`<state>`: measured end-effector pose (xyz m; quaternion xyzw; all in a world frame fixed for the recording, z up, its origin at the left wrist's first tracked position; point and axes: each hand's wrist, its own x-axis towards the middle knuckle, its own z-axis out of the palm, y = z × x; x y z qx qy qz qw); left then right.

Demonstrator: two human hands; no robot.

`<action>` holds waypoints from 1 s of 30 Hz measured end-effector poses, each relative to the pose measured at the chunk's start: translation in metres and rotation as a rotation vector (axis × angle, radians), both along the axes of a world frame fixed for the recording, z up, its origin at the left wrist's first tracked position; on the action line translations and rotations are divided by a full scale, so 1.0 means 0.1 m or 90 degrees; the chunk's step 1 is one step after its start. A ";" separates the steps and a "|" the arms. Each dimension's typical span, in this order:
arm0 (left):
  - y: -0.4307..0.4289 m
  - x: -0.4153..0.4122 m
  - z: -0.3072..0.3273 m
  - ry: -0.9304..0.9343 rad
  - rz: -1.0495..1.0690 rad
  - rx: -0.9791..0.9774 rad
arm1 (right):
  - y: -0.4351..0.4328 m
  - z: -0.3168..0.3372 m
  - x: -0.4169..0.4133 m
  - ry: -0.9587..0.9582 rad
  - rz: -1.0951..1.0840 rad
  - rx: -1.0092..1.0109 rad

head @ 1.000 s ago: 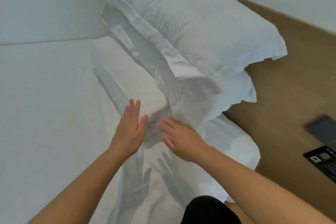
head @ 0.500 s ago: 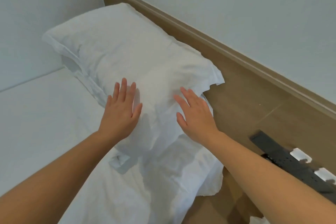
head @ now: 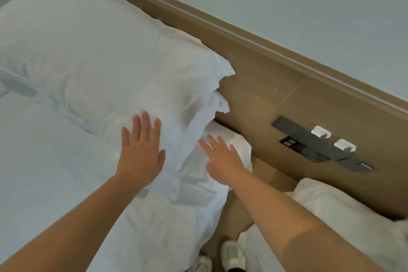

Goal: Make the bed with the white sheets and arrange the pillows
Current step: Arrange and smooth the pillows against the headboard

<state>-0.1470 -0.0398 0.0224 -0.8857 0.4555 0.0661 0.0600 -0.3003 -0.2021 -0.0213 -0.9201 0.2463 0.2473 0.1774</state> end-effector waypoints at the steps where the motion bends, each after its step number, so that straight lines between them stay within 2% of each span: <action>1: -0.02 -0.14 -0.05 -0.014 -0.051 0.000 | 0.01 -0.08 -0.25 0.033 -0.017 0.003; 3: -0.10 -0.43 -0.19 -0.002 -0.167 0.035 | 0.04 -0.20 -0.77 0.096 -0.045 -0.016; 4: -0.07 -0.51 -0.22 0.013 -0.203 0.078 | 0.05 -0.24 -0.86 0.112 -0.041 -0.026; 5: -0.25 -0.82 -0.31 0.039 -0.277 0.143 | 0.03 -0.24 -1.29 0.153 -0.087 -0.018; 7: -0.27 -1.02 -0.39 0.051 -0.317 0.214 | 0.07 -0.28 -1.60 0.158 -0.122 -0.004; 12: -0.78 -1.99 -0.51 0.081 -0.463 0.251 | -0.01 -0.22 -2.93 0.291 -0.196 -0.030; 19: -1.36 -3.21 -0.72 0.106 -0.568 0.317 | -0.08 -0.35 -4.36 0.382 -0.296 -0.016; 24: -1.70 -4.02 -0.85 0.121 -0.630 0.338 | -0.29 -0.44 -5.05 0.478 -0.216 -0.045; 30: -2.14 -4.80 -1.24 0.146 -0.696 0.364 | -0.64 -0.64 -5.50 0.550 -0.101 -0.060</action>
